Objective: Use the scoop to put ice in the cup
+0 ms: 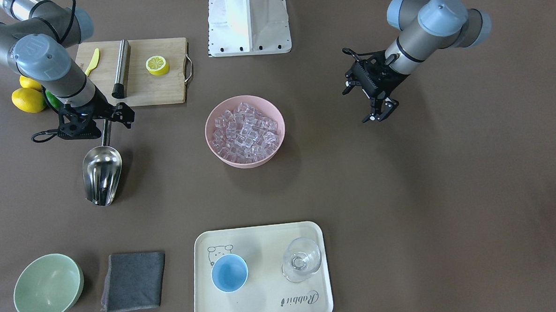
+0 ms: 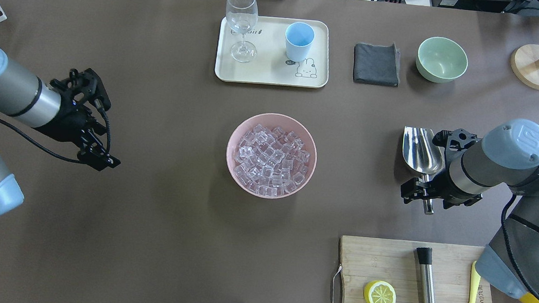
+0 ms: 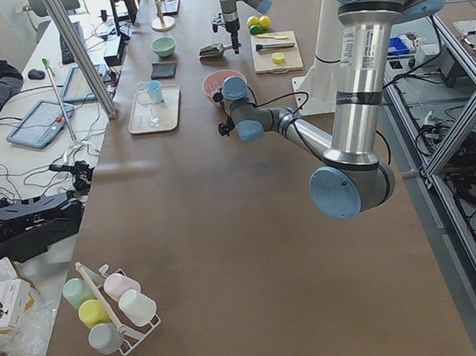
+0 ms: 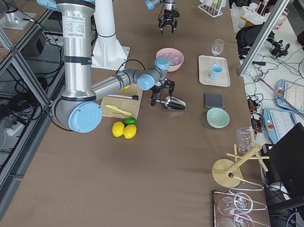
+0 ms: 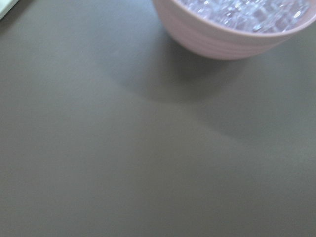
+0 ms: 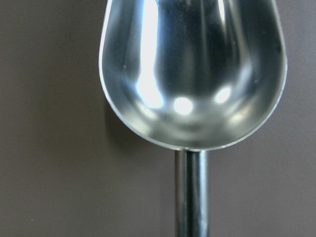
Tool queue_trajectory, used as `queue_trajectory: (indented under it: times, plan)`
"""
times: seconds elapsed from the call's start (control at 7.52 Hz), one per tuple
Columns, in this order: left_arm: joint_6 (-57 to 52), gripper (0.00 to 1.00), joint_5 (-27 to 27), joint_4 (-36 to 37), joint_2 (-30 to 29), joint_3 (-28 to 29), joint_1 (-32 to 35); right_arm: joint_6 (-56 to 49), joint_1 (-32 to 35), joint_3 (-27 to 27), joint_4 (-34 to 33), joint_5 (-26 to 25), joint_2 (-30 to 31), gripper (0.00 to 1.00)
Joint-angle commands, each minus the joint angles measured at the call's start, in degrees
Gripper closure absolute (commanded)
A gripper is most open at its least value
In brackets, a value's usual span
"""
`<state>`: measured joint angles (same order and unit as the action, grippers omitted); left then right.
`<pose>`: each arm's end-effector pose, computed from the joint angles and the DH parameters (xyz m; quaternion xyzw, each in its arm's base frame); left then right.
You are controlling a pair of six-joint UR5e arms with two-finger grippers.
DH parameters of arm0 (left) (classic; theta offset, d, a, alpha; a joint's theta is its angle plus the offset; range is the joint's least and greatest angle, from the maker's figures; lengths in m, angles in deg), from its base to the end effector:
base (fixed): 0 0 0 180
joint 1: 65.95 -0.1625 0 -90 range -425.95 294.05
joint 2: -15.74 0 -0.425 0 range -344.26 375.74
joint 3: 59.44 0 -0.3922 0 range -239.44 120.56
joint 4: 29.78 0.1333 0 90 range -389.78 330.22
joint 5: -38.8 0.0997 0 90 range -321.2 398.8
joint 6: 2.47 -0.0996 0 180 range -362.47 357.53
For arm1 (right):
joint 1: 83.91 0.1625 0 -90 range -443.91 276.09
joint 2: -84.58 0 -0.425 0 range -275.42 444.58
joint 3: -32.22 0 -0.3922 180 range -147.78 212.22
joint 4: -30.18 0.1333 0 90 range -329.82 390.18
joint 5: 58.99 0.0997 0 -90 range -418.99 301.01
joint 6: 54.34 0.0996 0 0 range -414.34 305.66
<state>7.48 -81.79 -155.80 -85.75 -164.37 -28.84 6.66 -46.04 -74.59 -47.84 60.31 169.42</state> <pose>0.3952 -0.4026 0.3558 0.3091 0.4531 0.4292 0.7176 -0.3690 -0.3940 0.4554 -0.0462 -0.3690 -0.0021 0.9283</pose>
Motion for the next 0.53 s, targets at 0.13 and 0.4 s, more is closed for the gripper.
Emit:
queue_trajectory:
  times: [0.13,0.4]
  plan:
    - [0.15,0.03,11.6,-9.86,-1.77,1.66,-7.83,-3.67,2.9,-0.06,-1.69,0.76,1.11,0.53]
    - [-0.2,0.02,12.56,-12.66,-2.21,3.05,-10.65,-5.89,3.01,0.2,-1.69,0.67,0.6,1.0]
